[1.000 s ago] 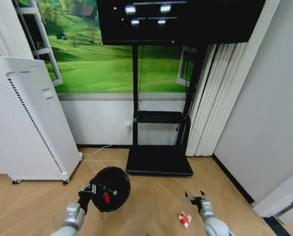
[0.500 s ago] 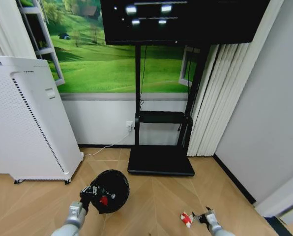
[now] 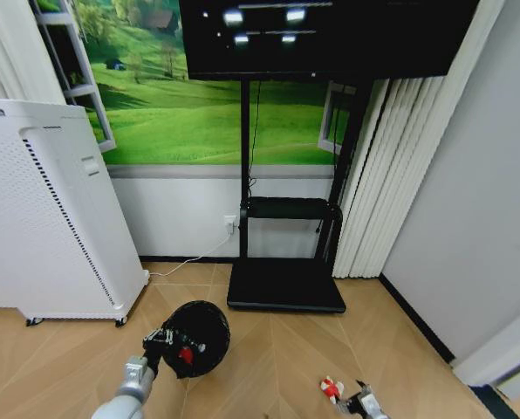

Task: Pick up the trash bin and place the garbage on the floor into it.

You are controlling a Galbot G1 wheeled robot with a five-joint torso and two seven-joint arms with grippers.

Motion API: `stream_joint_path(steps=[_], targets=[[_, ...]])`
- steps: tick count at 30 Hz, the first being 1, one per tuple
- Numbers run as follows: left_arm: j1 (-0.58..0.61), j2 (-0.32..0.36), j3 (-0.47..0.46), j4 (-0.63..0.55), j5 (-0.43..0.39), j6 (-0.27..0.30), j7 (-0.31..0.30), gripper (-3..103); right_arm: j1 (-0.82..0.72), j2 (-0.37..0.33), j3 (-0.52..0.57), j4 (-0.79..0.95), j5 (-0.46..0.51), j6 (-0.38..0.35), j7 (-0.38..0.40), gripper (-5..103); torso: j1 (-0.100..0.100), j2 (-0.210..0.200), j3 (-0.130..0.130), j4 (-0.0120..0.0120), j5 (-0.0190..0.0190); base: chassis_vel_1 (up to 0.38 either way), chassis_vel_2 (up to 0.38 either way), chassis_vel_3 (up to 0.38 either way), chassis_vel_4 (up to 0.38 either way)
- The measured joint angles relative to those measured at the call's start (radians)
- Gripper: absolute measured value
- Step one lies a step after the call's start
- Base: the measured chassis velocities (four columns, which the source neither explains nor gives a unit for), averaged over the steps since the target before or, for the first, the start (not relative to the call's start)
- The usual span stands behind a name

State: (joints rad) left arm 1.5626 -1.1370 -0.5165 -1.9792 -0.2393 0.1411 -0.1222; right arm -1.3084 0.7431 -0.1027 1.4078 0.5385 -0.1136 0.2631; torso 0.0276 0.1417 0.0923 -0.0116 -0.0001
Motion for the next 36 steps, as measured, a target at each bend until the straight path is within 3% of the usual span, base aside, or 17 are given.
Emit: stream_joint_path(steps=[11, 24, 29, 30, 33, 36], targets=[[0.001, -0.006, 0.003, 0.001, 0.005, -0.001, 0.001, 6, 0.016, 0.016, -0.01, -0.003, -0.001, 0.0, 0.002, 100, 0.0, 0.0, 0.0, -0.0001, 0.0, 0.0, 0.0, 0.0, 0.0], [0.004, -0.003, 0.007, 0.007, 0.011, -0.003, 0.002, 6, 0.149, 0.118, -0.116, -0.195, -0.022, 0.02, -0.001, 101, 0.0, 0.0, 0.0, 0.0, 0.0001, 0.0, 0.0, 0.0, 0.0], [0.004, -0.003, 0.005, 0.019, 0.011, -0.008, 0.002, 6, 0.211, 0.139, -0.141, -0.315, -0.05, 0.039, -0.03, 80, 0.0, 0.0, 0.0, 0.0, 0.0001, 0.0, 0.0, 0.0, 0.0], [0.004, -0.003, 0.005, 0.019, 0.011, -0.008, 0.002, 6, 0.211, 0.139, -0.141, -0.315, -0.05, 0.039, -0.03, 80, 0.0, 0.0, 0.0, 0.0, 0.0001, 0.0, 0.0, 0.0, 0.0], [0.003, -0.006, 0.005, 0.02, 0.012, -0.008, 0.002, 6, 0.214, 0.139, -0.14, -0.33, -0.056, 0.053, -0.045, 64, 0.0, 0.0, 0.0, 0.0, 0.0001, 0.0, 0.0, 0.0, 0.0], [0.003, -0.006, 0.005, 0.02, 0.012, -0.008, 0.002, 6, 0.214, 0.138, -0.14, -0.332, -0.058, 0.058, -0.047, 58, 0.0, 0.0, 0.0, 0.0, 0.0001, 0.0, 0.0, 0.0, 0.0]])
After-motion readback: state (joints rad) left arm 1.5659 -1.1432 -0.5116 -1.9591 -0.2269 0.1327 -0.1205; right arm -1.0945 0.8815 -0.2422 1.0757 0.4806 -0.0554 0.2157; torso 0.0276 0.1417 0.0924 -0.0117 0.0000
